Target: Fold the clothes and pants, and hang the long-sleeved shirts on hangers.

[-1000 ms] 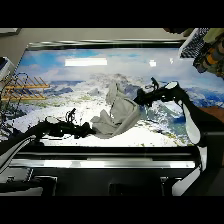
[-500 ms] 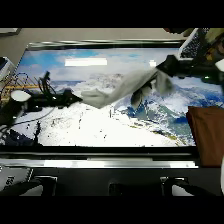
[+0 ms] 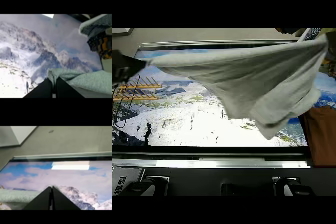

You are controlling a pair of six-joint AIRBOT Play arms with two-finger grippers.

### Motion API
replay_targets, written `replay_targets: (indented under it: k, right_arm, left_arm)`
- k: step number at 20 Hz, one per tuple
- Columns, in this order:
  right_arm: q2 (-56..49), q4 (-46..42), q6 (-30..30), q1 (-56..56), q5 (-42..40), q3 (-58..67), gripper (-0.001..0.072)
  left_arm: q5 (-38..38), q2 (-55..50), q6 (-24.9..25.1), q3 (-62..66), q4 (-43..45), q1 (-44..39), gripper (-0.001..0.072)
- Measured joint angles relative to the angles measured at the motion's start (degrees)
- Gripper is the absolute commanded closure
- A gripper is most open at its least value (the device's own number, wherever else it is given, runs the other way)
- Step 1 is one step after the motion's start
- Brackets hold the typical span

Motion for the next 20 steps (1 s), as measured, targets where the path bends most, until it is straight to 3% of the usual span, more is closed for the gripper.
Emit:
replay_targets:
  k: [4,8,13,19,20]
  right_arm:
    - [2.6,-3.3,6.3,0.0,0.2,0.0,0.067]
    - [-5.8,-0.3,11.7,0.0,3.4,0.0,0.0669]
    - [-27.7,8.1,12.9,3.0,3.7,0.0,0.0669]
    - [-52.7,18.4,10.5,9.7,-9.8,0.0,0.0661]
    - [-55.2,20.1,10.5,10.4,-12.3,0.0,0.0603]
  left_arm:
    - [-0.3,5.0,-5.6,1.2,6.1,0.0,0.0694]
    - [-0.4,2.9,-7.6,1.5,11.1,0.0,0.0693]
    - [-0.1,-10.6,-7.3,1.6,14.9,0.0,0.0693]
    - [0.0,-32.2,-7.1,1.7,15.3,-0.3,0.0692]
    - [0.0,-35.2,-7.1,1.7,15.0,-0.3,0.0692]
